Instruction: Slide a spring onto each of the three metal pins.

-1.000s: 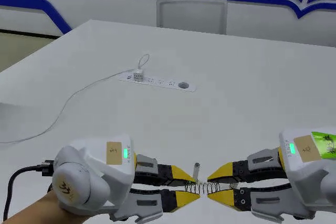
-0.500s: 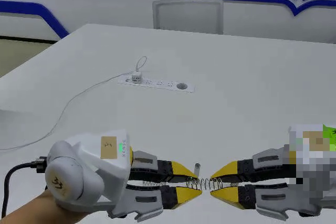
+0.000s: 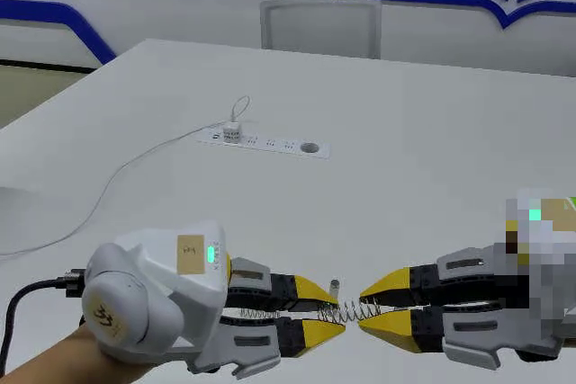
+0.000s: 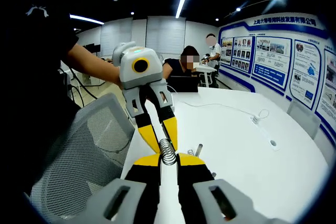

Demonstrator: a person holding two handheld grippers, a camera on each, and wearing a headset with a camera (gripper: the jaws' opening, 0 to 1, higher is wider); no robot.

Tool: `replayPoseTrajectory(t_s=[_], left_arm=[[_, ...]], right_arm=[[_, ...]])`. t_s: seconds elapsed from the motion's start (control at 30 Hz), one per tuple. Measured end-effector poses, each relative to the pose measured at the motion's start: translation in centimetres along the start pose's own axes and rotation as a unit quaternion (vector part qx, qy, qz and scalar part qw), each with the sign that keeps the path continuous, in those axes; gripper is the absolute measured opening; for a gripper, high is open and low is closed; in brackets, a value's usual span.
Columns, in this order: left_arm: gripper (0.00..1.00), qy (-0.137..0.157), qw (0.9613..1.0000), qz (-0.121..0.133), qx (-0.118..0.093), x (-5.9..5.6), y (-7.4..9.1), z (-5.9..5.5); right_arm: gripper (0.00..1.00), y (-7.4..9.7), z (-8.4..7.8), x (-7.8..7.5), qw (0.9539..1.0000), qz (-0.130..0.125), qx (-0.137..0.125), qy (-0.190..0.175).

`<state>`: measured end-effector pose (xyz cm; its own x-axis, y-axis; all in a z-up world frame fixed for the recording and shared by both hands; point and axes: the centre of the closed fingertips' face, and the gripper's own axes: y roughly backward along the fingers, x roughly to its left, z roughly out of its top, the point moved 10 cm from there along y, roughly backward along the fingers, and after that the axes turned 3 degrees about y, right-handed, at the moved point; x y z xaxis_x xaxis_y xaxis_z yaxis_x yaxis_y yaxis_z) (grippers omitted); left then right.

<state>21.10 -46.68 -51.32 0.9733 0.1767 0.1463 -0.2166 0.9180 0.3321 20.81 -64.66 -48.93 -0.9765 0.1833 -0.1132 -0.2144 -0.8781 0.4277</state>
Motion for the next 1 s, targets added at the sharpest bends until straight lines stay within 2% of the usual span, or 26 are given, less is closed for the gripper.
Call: replayPoseTrajectory(t_s=[0.2,0.43,0.67,0.77,0.9,1.0], left_arm=[[0.09,-0.001,1.0000,0.007,0.003,0.0,-0.1,-0.1],[0.09,0.010,0.9998,0.015,-0.007,-0.1,0.0,0.0],[0.09,0.016,0.9997,0.018,-0.005,-0.3,-0.2,-0.3],[0.10,0.036,0.9992,0.014,-0.009,-0.3,-0.1,-0.6],[0.11,0.052,0.9982,0.026,-0.011,-0.1,0.1,-0.8],[0.12,0.100,0.9938,0.031,-0.036,0.0,0.4,-0.8]], right_arm=[[0.11,-0.4,0.8,0.0,0.9997,0.005,-0.022,-0.011],[0.11,-0.6,1.8,0.0,0.9992,0.004,-0.036,-0.015],[0.11,-1.2,2.1,0.2,0.9994,0.004,-0.031,-0.018],[0.11,-1.3,2.1,0.2,0.9992,0.002,-0.022,-0.034],[0.11,-1.6,2.2,0.0,0.9994,-0.002,-0.012,-0.032],[0.11,-1.6,2.6,-0.2,0.9994,-0.005,-0.016,-0.031]])
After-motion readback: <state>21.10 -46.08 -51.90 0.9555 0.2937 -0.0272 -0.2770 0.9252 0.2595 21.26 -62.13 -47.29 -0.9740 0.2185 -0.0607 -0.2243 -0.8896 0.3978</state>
